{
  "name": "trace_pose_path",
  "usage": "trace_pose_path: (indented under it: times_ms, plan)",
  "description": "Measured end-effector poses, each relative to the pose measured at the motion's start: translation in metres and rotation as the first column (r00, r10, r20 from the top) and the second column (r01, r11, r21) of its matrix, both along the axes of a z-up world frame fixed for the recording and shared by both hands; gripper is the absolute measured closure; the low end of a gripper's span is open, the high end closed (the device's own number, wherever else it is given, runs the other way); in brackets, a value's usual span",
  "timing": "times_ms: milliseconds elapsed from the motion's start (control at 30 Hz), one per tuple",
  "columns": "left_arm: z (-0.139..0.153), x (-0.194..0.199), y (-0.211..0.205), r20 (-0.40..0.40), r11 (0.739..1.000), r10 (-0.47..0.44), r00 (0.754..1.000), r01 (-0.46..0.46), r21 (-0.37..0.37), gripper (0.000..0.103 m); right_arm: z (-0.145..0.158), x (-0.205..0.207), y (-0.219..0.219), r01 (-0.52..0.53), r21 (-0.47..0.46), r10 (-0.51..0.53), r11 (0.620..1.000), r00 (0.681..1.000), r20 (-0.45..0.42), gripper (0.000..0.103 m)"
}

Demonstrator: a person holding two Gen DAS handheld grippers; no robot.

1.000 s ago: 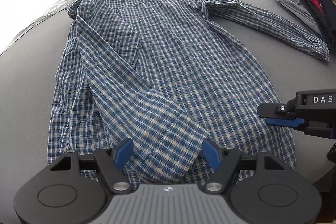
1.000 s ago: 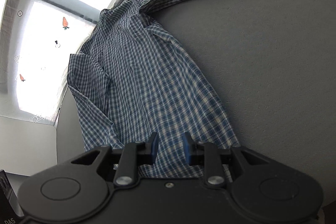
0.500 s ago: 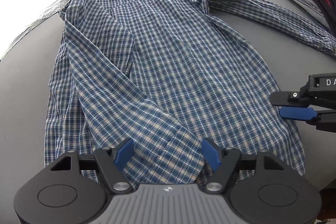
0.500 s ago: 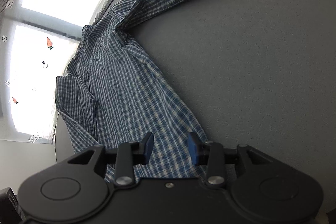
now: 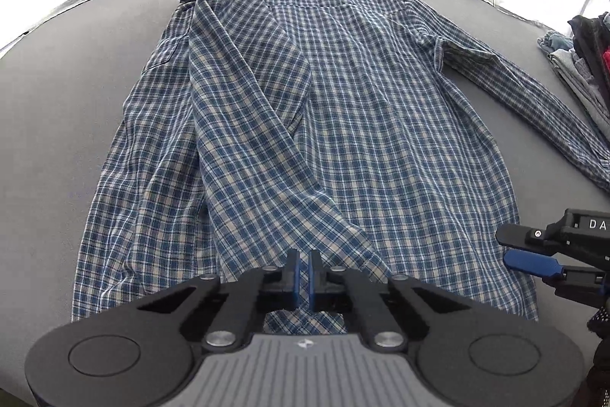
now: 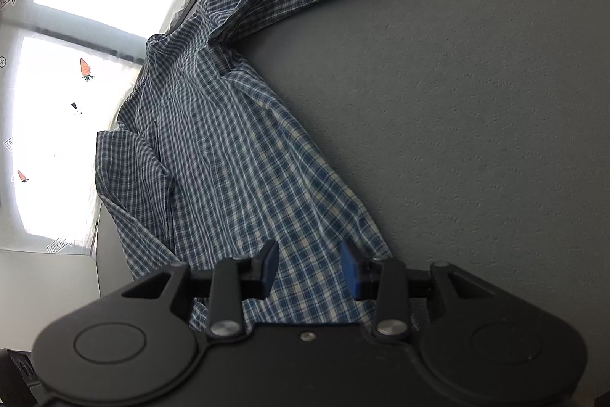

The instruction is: Fold clothes

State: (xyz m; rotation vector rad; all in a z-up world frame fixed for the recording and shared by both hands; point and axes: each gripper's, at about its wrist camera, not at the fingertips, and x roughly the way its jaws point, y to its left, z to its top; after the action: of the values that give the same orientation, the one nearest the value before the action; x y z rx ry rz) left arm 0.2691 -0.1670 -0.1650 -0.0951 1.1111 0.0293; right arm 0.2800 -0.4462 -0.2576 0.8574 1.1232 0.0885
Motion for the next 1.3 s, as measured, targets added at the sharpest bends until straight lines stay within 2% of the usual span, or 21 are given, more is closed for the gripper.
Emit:
trace_pose_path:
  times_ms: [133,200,400,500,633,733,867,1067,1200,1300]
  plan:
    - [0.007,-0.014,0.026,0.036,0.992,0.125,0.992,-0.124,-0.041,0.102,0.002,0.001,0.006,-0.017,-0.028,0.018,0.999,1.000,0.009,0.064]
    - [0.009,-0.019,0.035,0.040,0.986,0.160,0.986,-0.158,-0.051,0.102,0.003,0.001,0.007,-0.020,-0.038,0.021,0.999,1.000,0.013,0.064]
    - [0.009,-0.024,0.029,0.034,0.994,0.095,0.995,-0.094,-0.055,0.101,0.006,-0.001,0.012,-0.024,-0.075,0.026,0.997,0.999,0.027,0.064]
    - [0.010,-0.026,0.026,0.030,0.997,0.063,0.998,-0.061,-0.056,0.098,0.006,-0.002,0.011,0.005,-0.061,-0.004,0.998,1.000,0.023,0.063]
    - [0.011,-0.029,0.022,0.026,0.998,0.020,0.999,-0.018,-0.059,0.087,-0.001,-0.010,-0.002,0.083,0.045,-0.083,0.995,0.997,-0.007,0.063]
    - [0.009,-0.022,0.011,-0.002,0.998,-0.005,1.000,0.005,-0.067,0.083,-0.010,-0.019,-0.013,0.161,0.139,-0.156,0.977,0.987,-0.047,0.065]
    - [0.005,-0.009,-0.006,-0.045,0.996,-0.034,0.998,0.030,-0.081,0.068,-0.014,-0.030,-0.024,0.216,0.174,-0.209,0.961,0.976,-0.061,0.065]
    - [0.001,-0.003,-0.036,-0.039,0.994,-0.112,0.993,0.112,-0.015,0.057,-0.019,-0.037,-0.030,0.248,0.217,-0.236,0.944,0.969,-0.078,0.065]
    - [-0.007,-0.002,-0.048,-0.058,0.990,-0.138,0.989,0.139,0.020,0.056,-0.018,-0.037,-0.030,0.233,0.213,-0.222,0.949,0.972,-0.075,0.065]
    - [-0.015,0.000,-0.050,-0.080,0.991,-0.125,0.989,0.128,0.033,0.055,-0.017,-0.035,-0.030,0.218,0.204,-0.207,0.954,0.976,-0.071,0.065]
